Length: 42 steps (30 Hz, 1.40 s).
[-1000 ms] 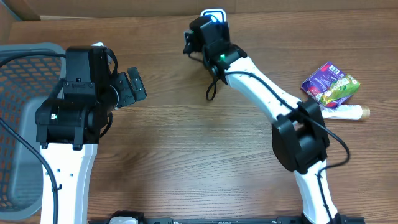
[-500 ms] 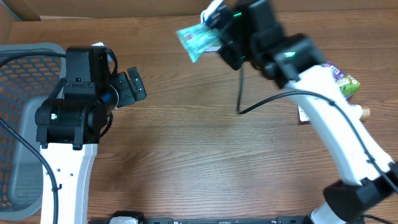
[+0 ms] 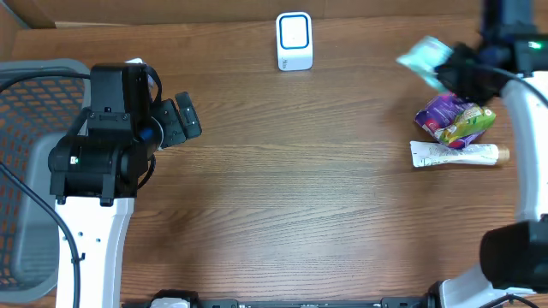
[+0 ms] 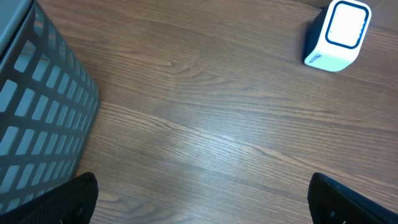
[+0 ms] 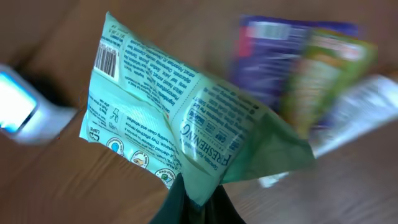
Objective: Scan the item barcode
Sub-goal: 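Carry the packet to the right front and release it on the table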
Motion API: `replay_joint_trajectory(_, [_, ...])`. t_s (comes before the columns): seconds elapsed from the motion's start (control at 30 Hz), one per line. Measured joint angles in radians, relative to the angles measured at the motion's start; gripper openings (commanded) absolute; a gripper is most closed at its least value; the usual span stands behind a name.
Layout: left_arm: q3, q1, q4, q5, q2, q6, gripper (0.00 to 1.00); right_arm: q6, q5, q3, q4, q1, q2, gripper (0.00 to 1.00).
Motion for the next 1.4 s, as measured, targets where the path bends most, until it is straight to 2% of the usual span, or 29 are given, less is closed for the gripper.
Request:
replay_joint_trajectory(0.1, [0.0, 0.0, -0.001, 0.0, 0.0, 0.0, 1.0, 0.094, 0.024, -0.14, 0.077, -0.107, 0.005, 0.04])
replay_joint_trajectory(0.27, [0.0, 0.0, 0.0, 0.0, 0.0, 0.0, 1.0, 0.164, 0.018, -0.332, 0.165, -0.213, 0.011, 0.04])
replay_joint_trajectory(0.43, [0.0, 0.0, 0.0, 0.0, 0.0, 0.0, 1.0, 0.171, -0.018, -0.362, 0.158, -0.264, 0.011, 0.19])
replay_joint_trajectory(0.47, [0.0, 0.0, 0.0, 0.0, 0.0, 0.0, 0.99, 0.153, -0.034, -0.362, 0.152, -0.274, 0.011, 0.27])
replay_joint_trajectory(0.5, [0.0, 0.0, 0.0, 0.0, 0.0, 0.0, 1.0, 0.141, -0.05, -0.362, 0.149, -0.279, 0.011, 0.39])
replay_joint_trajectory(0.57, [0.0, 0.0, -0.001, 0.0, 0.0, 0.0, 1.0, 0.103, -0.078, -0.362, 0.144, -0.288, 0.006, 0.68])
replay_joint_trajectory(0.6, [0.0, 0.0, 0.0, 0.0, 0.0, 0.0, 1.0, 0.089, -0.092, -0.36, 0.138, -0.289, 0.0, 0.95])
replay_joint_trajectory(0.63, [0.0, 0.0, -0.001, 0.0, 0.0, 0.0, 0.99, 0.072, -0.102, -0.356, 0.128, -0.289, -0.007, 1.0])
replay_joint_trajectory(0.9, [0.0, 0.0, 0.0, 0.0, 0.0, 0.0, 0.99, -0.013, -0.167, -0.239, 0.057, -0.289, -0.211, 1.0])
replay_joint_trajectory(1.2, [0.0, 0.0, 0.0, 0.0, 0.0, 0.0, 1.0, -0.267, -0.336, -0.208, -0.014, -0.289, -0.523, 1.0])
replay_joint_trajectory(1.4, [0.0, 0.0, 0.0, 0.0, 0.0, 0.0, 1.0, -0.346, -0.385, -0.203, -0.078, -0.289, -0.716, 1.0])
